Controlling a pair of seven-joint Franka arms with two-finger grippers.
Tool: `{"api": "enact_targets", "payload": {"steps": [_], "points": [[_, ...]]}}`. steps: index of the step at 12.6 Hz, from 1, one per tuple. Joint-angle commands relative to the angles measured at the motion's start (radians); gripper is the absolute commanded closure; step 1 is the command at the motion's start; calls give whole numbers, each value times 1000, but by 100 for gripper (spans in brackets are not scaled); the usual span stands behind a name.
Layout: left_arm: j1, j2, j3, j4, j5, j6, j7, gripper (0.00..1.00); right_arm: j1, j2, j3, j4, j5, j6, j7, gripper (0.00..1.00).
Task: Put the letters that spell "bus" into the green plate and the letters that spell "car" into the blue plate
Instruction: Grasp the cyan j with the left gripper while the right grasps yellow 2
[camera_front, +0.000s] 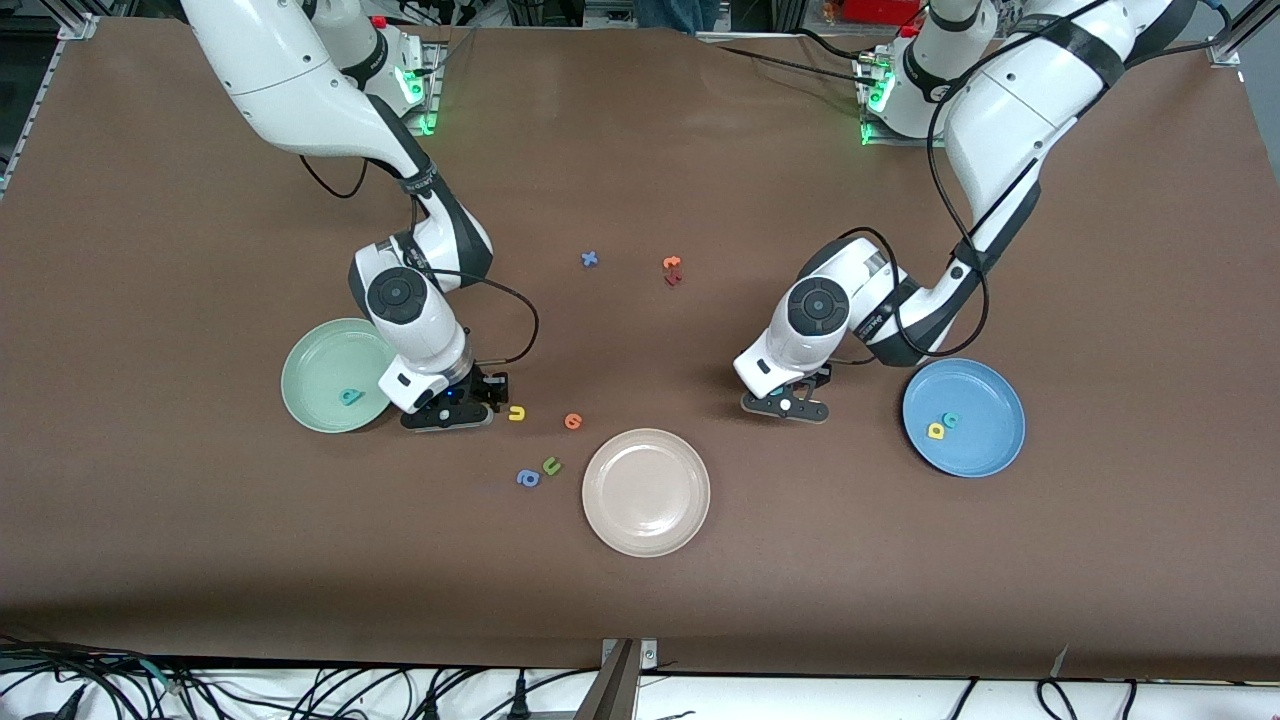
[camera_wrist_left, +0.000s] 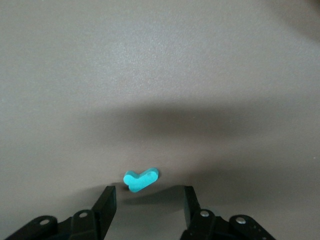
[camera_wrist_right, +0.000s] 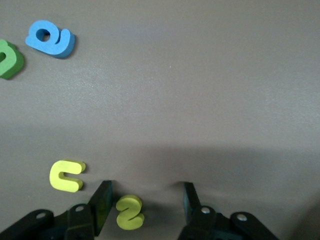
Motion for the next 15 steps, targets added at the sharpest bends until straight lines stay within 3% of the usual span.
{"api": "enact_targets", "payload": {"steps": [1,7,9,11,15], "points": [[-11,17,9,31,44,7,-22,42,7,-6,9,10,30,-3,1,33],[-11,28,14,29,45,36,-19,56,7,-11,10,2,33,-4,10,35],[-12,31,17,23,45,36,-19,63,7,-11,10,2,33,-4,10,42],[-3,23,17,28,44,28,-9,76,6,-11,10,0,33,-12,10,41],[64,-44,8,52,19,-55,79,78,6,-45,23,-10,33,-107,27,39]]}}
